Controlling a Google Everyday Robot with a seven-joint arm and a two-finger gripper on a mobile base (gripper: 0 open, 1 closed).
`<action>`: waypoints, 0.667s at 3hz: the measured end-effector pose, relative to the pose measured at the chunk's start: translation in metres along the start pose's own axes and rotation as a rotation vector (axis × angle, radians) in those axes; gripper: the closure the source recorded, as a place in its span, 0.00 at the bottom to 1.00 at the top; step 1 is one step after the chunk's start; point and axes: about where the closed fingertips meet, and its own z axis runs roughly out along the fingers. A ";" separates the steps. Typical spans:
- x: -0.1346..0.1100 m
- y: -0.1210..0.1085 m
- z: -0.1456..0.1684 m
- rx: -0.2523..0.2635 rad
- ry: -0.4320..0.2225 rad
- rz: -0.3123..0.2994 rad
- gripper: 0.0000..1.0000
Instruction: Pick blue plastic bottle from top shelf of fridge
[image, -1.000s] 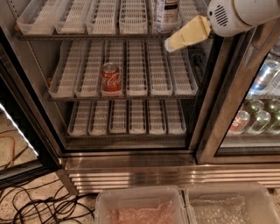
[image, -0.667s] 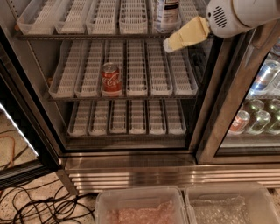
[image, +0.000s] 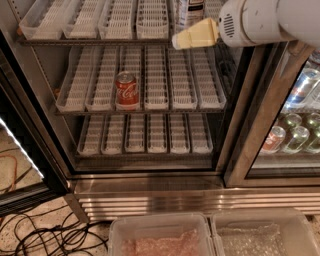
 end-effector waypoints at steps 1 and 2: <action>-0.029 -0.012 0.012 0.052 -0.130 0.050 0.00; -0.050 -0.035 0.013 0.108 -0.222 0.085 0.00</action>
Offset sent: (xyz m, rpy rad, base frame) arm 0.0644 -0.0261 0.0644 0.1777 -0.3163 -0.1803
